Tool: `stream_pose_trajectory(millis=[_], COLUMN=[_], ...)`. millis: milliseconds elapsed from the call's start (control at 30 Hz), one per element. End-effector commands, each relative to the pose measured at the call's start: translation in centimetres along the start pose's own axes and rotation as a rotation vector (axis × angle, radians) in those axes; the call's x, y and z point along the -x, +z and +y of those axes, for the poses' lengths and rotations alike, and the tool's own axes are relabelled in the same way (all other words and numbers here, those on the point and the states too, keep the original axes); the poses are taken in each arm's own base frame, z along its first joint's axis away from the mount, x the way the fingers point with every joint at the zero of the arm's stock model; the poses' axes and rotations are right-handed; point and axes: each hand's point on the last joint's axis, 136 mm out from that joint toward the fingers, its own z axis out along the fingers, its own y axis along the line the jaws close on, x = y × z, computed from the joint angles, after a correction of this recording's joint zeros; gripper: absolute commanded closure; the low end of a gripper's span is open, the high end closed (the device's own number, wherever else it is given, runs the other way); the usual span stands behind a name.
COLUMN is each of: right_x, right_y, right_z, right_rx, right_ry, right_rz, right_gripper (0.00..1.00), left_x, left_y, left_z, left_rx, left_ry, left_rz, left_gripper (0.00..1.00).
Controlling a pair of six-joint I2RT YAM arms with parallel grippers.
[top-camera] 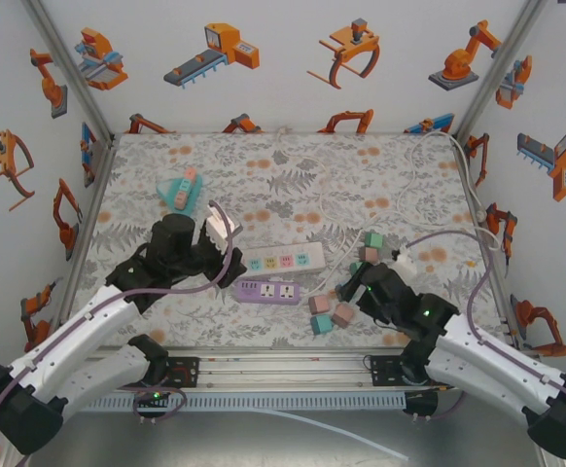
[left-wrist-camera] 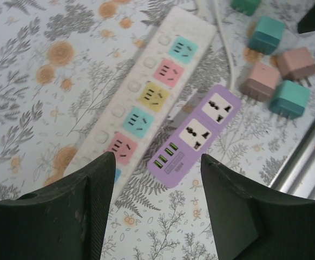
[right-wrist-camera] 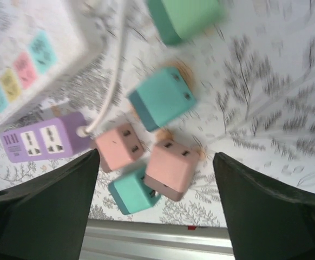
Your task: Pull the plug off the socket
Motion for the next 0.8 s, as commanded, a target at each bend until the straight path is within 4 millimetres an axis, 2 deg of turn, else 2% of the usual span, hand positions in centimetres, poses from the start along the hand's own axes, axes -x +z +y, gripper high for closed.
stream_pose_trajectory(millis=[0, 100, 233, 300, 367, 467, 533, 700, 767], right_x=[6.1, 9.1, 10.3, 10.3, 10.1, 10.1, 10.0, 10.0, 9.9], right_y=[-2.0, -2.6, -2.2, -1.9, -1.8, -2.2, -2.6, -3.7, -4.1], right_z=[3.7, 7.7, 12.3, 13.4, 13.7, 13.2, 12.6, 10.9, 10.6], right_rx=[-0.006, 0.016, 0.091, 0.112, 0.115, 0.117, 0.127, 0.158, 0.169], right_ry=[-0.292, -0.435, -0.552, -0.588, -0.615, -0.602, -0.573, -0.483, -0.467], right_rz=[-0.231, -0.333, -0.366, -0.348, -0.328, -0.324, -0.335, -0.376, -0.378], right_gripper=[0.17, 0.11, 0.04, 0.04, 0.03, 0.03, 0.03, 0.04, 0.04], left_x=[2.4, 1.9, -0.2, -1.5, -2.5, -4.4, -5.5, -8.0, -9.4], left_y=[-0.4, -0.9, -1.9, -1.9, -1.4, -0.5, 0.4, 3.3, 4.0], left_z=[5.7, 12.7, 22.8, 27.0, 30.7, 35.1, 37.3, 41.2, 42.0], left_rx=[0.230, 0.402, 0.610, 0.687, 0.737, 0.788, 0.771, 0.738, 0.750], left_ry=[-0.148, -0.379, -0.679, -0.782, -0.829, -0.897, -0.977, -1.080, -1.102], left_rz=[-0.041, -0.022, -0.010, 0.000, 0.010, 0.026, 0.018, 0.038, 0.079], left_gripper=[0.39, 0.40, 0.40, 0.40, 0.40, 0.40, 0.40, 0.40, 0.41])
